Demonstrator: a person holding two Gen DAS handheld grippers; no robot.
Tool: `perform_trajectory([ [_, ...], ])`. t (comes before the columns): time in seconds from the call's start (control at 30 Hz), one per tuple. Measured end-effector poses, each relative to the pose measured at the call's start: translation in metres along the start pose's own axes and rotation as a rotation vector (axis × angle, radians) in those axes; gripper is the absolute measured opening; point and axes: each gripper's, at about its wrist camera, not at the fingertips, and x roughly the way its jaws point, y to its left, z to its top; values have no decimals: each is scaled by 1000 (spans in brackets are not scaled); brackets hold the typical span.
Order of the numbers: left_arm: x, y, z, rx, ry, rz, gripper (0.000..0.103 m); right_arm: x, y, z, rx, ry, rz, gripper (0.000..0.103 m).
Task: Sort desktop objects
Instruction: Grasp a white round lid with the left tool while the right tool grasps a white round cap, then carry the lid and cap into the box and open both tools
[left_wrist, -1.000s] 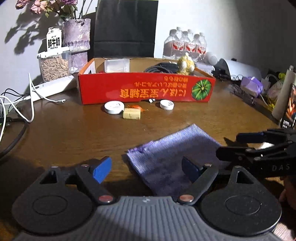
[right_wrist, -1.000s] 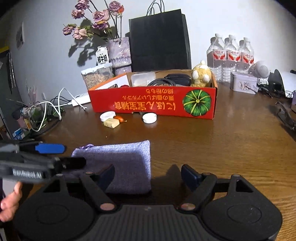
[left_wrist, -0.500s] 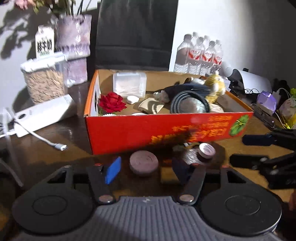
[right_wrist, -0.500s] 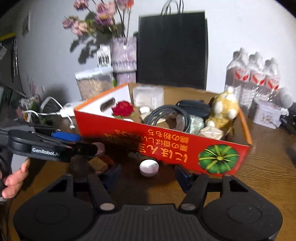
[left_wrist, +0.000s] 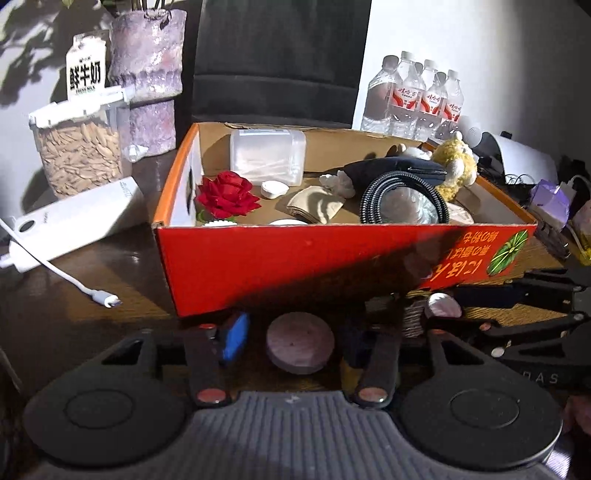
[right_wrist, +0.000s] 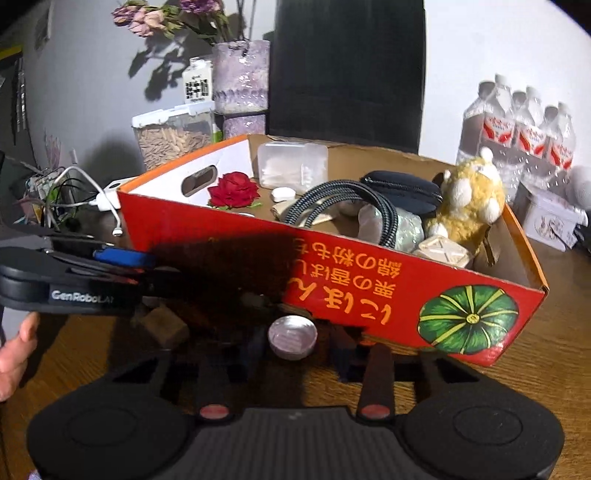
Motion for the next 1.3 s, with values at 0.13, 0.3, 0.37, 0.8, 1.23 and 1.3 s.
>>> perform_trajectory([
  [0.13,-6,1,-3,-8,2,10,40,-2,3,-2,-12,-11,-14,27],
  [0.3,-23,2,-9,-56,-20,32,40,-20,5,0,-12,-58,-44,27],
  [0.37,-37,6,-11,-89,-49,36,40,-34,4,0,-1,-86,-47,27],
  [0.8,-133,-28,-43,-137,-139,24,40,-125,18,-55,72,-135,-39,27],
  [1.23,-134,-65,-16,-31,-191,-47,40,-141,-15,-24,86,-201,-102,27],
  [1.3,-127,-65,1,-19,-206,-68,40,-134,-24,-6,68,-211,-116,27],
])
